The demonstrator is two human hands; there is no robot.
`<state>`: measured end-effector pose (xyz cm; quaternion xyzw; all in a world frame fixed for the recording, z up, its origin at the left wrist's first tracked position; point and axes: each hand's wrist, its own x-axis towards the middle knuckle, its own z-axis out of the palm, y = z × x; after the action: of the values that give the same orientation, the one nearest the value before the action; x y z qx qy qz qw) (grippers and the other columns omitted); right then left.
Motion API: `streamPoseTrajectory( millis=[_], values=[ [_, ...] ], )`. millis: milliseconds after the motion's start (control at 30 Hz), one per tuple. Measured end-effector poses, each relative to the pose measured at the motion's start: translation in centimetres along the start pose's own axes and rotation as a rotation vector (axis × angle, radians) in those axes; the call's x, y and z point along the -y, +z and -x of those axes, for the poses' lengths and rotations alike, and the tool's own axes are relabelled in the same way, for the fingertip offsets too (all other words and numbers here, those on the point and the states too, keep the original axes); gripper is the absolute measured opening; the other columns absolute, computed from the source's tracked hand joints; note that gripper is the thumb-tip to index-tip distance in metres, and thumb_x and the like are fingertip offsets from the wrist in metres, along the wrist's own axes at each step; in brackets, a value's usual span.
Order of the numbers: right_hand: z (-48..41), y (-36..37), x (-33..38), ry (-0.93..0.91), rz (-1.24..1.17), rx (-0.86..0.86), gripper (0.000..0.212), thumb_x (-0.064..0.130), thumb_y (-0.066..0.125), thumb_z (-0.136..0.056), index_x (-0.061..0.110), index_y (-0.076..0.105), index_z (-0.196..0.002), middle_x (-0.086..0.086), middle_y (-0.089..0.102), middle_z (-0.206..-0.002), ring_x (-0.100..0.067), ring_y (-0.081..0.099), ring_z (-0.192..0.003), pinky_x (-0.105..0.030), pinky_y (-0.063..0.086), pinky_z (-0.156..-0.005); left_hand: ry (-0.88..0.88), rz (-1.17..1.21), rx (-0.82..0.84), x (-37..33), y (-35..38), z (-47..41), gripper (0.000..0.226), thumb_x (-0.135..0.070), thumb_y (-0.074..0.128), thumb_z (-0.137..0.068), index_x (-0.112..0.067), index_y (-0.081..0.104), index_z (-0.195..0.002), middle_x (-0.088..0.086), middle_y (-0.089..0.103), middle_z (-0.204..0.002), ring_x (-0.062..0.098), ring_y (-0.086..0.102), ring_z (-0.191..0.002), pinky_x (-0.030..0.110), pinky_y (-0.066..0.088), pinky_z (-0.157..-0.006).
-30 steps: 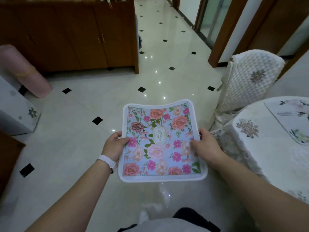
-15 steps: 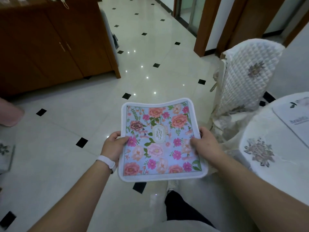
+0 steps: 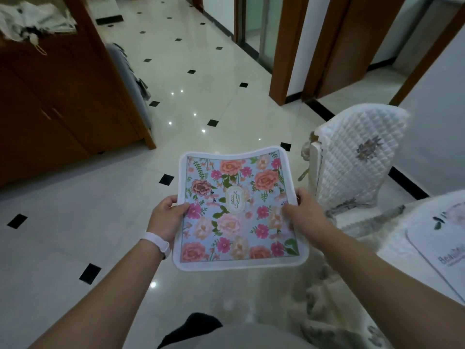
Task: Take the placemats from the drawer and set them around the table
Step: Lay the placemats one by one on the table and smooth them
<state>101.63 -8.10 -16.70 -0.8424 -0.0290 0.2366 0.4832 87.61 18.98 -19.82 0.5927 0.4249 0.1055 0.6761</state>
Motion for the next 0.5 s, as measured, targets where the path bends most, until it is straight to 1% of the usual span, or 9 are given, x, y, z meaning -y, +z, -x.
streamPoseTrajectory(
  millis=[100, 233, 333, 433, 467, 500],
  values=[
    [-3.6, 0.1, 1.7, 0.014, -0.040, -0.041, 0.014, 0.012, 0.058, -0.089, 0.023, 0.054, -0.098, -0.006, 0.069, -0.095, -0.024, 0.071, -0.075, -0.045, 0.062, -0.065, 0.008, -0.011, 0.040, -2.0, 1.5, -4.5, 0.010, -0.019, 0.068, -0.086, -0.016, 0.065, -0.095, 0.014, 0.075, -0.083, 0.034, 0.073, -0.073, 0.049, 0.060, -0.067],
    [-8.7, 1.5, 3.4, 0.056, -0.022, -0.078, 0.016, 0.013, 0.058, -0.088, 0.021, 0.054, -0.100, -0.005, 0.068, -0.095, -0.024, 0.071, -0.076, -0.043, 0.062, -0.066, -0.003, -0.020, 0.102, -3.6, 2.9, -11.4, 0.010, -0.018, 0.069, -0.085, -0.017, 0.067, -0.095, 0.015, 0.075, -0.083, 0.036, 0.072, -0.073, 0.050, 0.060, -0.067],
    [-13.2, 3.0, 4.9, 0.104, -0.006, -0.108, 0.019, 0.015, 0.058, -0.087, 0.020, 0.054, -0.105, -0.005, 0.069, -0.096, -0.025, 0.071, -0.079, -0.047, 0.061, -0.071, -0.021, -0.036, 0.149, -5.1, 3.6, -17.8, 0.010, -0.017, 0.068, -0.085, -0.016, 0.068, -0.095, 0.016, 0.075, -0.085, 0.037, 0.072, -0.073, 0.053, 0.059, -0.068],
    [-17.4, 4.7, 7.4, 0.141, -0.051, -0.157, 0.019, 0.013, 0.058, -0.086, 0.020, 0.053, -0.102, -0.007, 0.070, -0.095, -0.027, 0.072, -0.078, -0.049, 0.061, -0.069, -0.030, -0.062, 0.218, -7.8, 4.0, -24.6, 0.011, -0.018, 0.070, -0.084, -0.016, 0.068, -0.095, 0.016, 0.075, -0.085, 0.039, 0.071, -0.076, 0.056, 0.058, -0.070],
    [-18.7, 5.3, 8.4, 0.148, -0.067, -0.173, 0.018, 0.012, 0.058, -0.086, 0.021, 0.053, -0.101, -0.007, 0.070, -0.095, -0.025, 0.073, -0.075, -0.046, 0.062, -0.067, -0.037, -0.073, 0.248, -9.0, 4.1, -26.7, 0.012, -0.018, 0.071, -0.083, -0.017, 0.069, -0.095, 0.016, 0.075, -0.086, 0.039, 0.071, -0.078, 0.056, 0.058, -0.072],
    [-19.9, 5.9, 9.6, 0.151, -0.078, -0.186, 0.018, 0.012, 0.058, -0.086, 0.022, 0.053, -0.100, -0.006, 0.070, -0.093, -0.021, 0.073, -0.071, -0.040, 0.062, -0.061, -0.040, -0.087, 0.275, -10.3, 4.2, -28.7, 0.015, -0.020, 0.072, -0.081, -0.017, 0.069, -0.095, 0.016, 0.075, -0.086, 0.039, 0.071, -0.078, 0.056, 0.058, -0.072]
  ],
)
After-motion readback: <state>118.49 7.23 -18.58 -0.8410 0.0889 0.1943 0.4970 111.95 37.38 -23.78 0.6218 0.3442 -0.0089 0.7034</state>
